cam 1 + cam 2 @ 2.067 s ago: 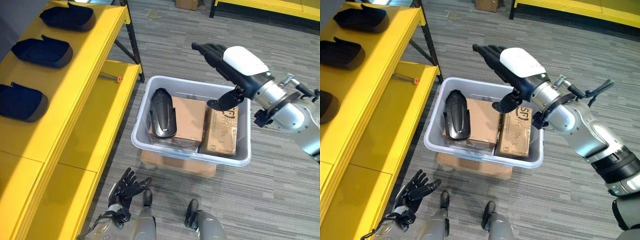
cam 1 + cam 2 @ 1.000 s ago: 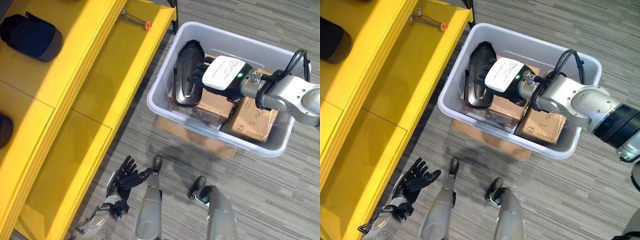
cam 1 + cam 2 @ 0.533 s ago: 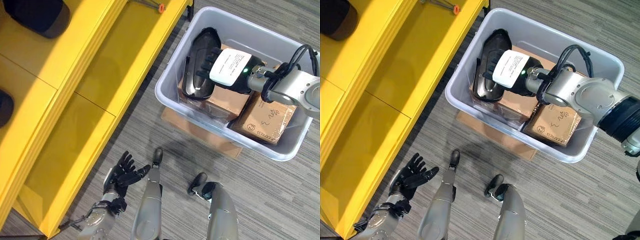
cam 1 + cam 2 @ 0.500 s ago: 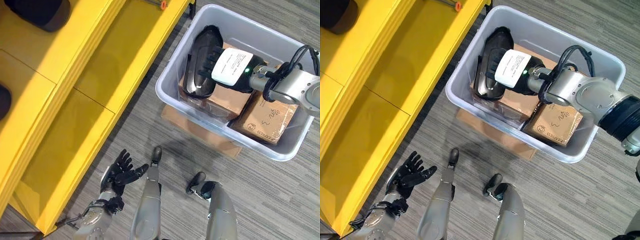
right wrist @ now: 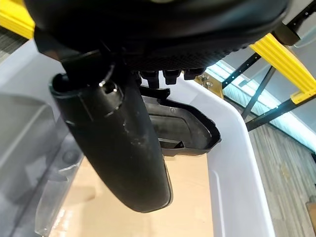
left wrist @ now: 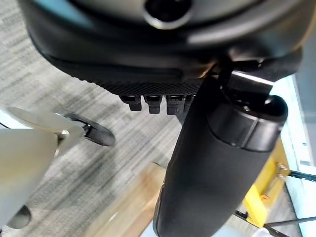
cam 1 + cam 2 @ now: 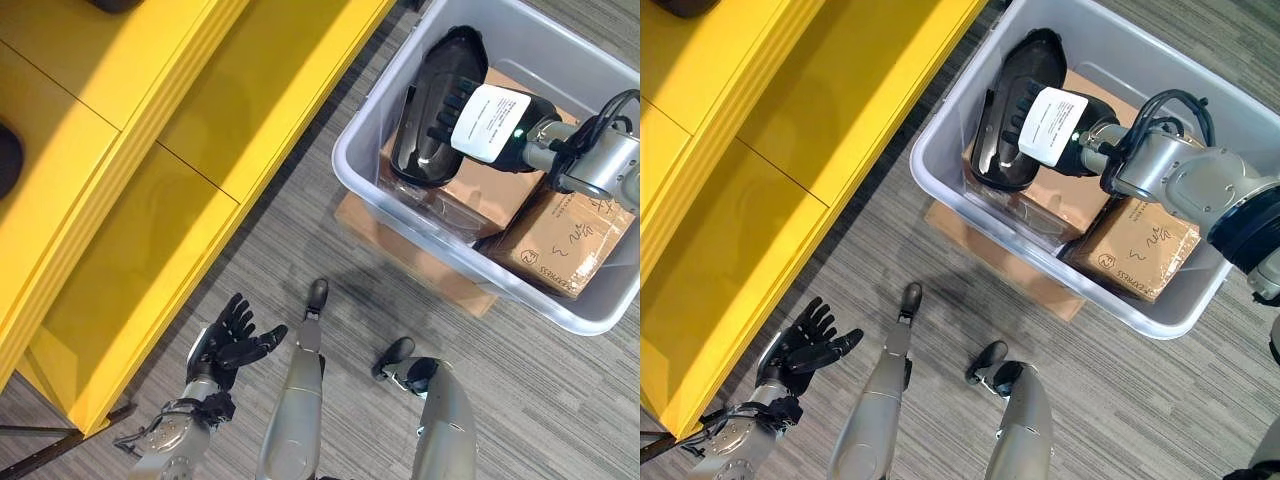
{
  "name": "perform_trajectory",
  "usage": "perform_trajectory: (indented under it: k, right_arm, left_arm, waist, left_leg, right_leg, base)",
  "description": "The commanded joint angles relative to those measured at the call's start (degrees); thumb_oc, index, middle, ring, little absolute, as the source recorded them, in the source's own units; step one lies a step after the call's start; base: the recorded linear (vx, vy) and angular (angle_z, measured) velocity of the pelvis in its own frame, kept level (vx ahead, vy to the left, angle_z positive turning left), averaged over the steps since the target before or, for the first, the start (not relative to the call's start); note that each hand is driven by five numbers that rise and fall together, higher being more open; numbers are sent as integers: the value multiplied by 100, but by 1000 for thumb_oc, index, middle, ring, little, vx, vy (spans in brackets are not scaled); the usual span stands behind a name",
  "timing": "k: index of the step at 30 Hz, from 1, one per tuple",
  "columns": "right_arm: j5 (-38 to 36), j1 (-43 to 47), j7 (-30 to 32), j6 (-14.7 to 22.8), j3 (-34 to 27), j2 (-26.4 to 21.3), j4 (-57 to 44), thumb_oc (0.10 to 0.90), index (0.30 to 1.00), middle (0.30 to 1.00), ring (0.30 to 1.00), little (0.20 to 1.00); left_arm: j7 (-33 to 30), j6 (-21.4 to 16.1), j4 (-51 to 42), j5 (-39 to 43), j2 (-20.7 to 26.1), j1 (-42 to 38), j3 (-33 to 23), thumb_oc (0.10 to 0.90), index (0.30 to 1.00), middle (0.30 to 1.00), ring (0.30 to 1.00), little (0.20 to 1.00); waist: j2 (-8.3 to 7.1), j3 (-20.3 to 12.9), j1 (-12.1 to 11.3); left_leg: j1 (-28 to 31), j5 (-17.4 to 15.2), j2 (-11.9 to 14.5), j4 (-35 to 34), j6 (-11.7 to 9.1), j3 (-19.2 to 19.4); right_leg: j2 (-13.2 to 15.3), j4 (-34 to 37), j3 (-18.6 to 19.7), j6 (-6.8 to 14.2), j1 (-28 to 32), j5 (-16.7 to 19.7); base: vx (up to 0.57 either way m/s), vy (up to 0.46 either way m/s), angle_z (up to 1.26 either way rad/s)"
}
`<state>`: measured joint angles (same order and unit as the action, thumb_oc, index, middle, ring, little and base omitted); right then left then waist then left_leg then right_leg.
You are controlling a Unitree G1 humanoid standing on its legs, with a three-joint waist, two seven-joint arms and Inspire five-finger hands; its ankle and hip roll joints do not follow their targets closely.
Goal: Move parts from the plastic box to the shelf.
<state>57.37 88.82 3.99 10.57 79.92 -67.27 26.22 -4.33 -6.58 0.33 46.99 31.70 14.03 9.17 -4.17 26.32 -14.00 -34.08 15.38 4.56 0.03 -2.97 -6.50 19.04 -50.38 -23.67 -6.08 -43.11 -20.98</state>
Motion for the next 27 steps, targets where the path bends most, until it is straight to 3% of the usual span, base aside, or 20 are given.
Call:
perform_trajectory:
  k: [1,19,27]
  right_arm:
    - [184,1421,355,-433,29,-378,267,900,1000,1000,1000,1000]
    - [520,1563,681,-707,29,-539,864,900,1000,1000,1000,1000]
    - [623,1648,879,-946,29,-604,1299,900,1000,1000,1000,1000]
  left_arm:
    - [8,-503,-519,129,461,222,-429,900,1000,1000,1000,1000]
    - [-27,-700,-627,241,564,419,-629,900,1000,1000,1000,1000]
    - [-17,-800,-702,335,555,468,-653,900,1000,1000,1000,1000]
  waist:
    - [-221,344,-244]
    - [-252,347,-283]
    - [-193,347,-265]
  left_leg:
    - [805,-868,551,307,-532,-155]
    - [112,-1102,125,761,-524,-229]
    - [-287,-1157,-1,935,-571,-308]
  right_leg:
    - [97,860,640,1133,404,501]
    - [459,-22,1082,1100,-603,219]
    - [685,-497,1297,1101,-1155,57]
  base:
    - [-8,-1,7]
    - [3,1,8]
    - [1,-25,7]
